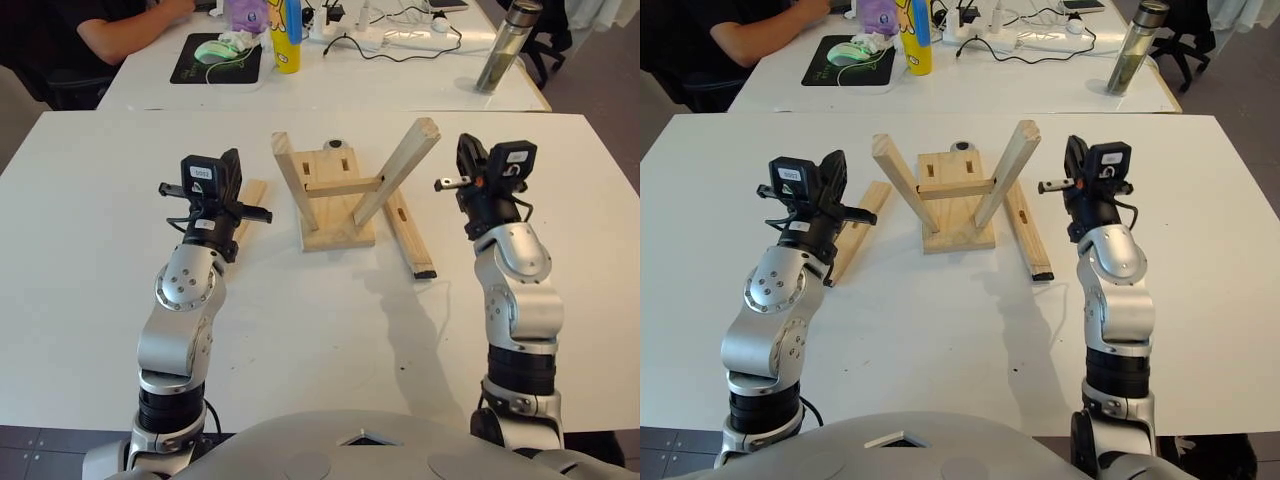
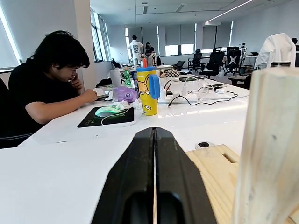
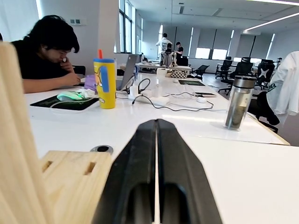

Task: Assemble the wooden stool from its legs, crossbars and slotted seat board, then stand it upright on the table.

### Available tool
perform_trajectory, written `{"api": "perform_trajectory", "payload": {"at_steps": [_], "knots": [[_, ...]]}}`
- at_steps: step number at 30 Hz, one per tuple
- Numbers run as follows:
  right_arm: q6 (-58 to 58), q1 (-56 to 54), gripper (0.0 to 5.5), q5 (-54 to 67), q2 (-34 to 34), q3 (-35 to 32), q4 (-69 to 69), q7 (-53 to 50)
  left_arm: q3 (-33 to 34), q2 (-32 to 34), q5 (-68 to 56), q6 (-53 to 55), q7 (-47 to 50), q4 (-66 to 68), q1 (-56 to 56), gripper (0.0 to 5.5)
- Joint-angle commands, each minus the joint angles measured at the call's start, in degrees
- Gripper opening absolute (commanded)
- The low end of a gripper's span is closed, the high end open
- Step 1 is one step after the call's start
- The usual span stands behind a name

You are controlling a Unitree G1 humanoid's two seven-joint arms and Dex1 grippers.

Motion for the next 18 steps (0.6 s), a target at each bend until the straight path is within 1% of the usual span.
{"api": "perform_trajectory", "payload": {"at_steps": [1,3,4,6,8,10,13,16,18], "knots": [[0.2,-1.83,0.0,0.64,1.03,2.87,0.8,1.91,-2.94,0.6,1.36,-1.19,-2.33,0.67,-1.99,0.01],[1.09,-0.21,0.0,0.69,-0.2,8.4,-0.67,6.8,-8.34,1.08,0.98,-0.68,-6.27,1.02,-2.95,0.01],[1.36,0.88,0.0,0.4,-0.59,9.98,-1.37,7.94,-10.41,1.35,0.98,-0.16,-7.73,1.29,-3.19,0.01],[2.57,2.2,0.0,0.24,-0.49,10.84,-1.89,8.05,-11.2,1.3,0.65,1.26,-8.76,2.17,-2.87,0.01],[3.57,2.53,0.0,-0.24,-0.27,9.63,-1.38,6.21,-8.2,1.46,1.52,2.56,-7.0,3.1,-2.19,0.01],[4.29,2.63,0.0,-1.47,-0.77,7.26,-0.24,3.81,-3.81,1.48,2.5,3.74,-4.61,3.86,-1.7,0.01],[4.67,2.72,0.0,-2.12,-1.28,4.14,1.33,1.58,0.8,0.9,3.12,4.39,-2.19,4.19,-0.86,0.01],[4.97,1.62,0.0,-2.45,-1.14,1.74,2.43,-0.17,2.23,0.23,3.4,3.76,-1.33,3.83,-0.8,0.01],[4.27,0.55,0.0,-2.07,-0.65,3.2,2.3,1.19,-0.21,0.08,2.72,2.69,-3.32,3.67,-1.8,0.01]]}}
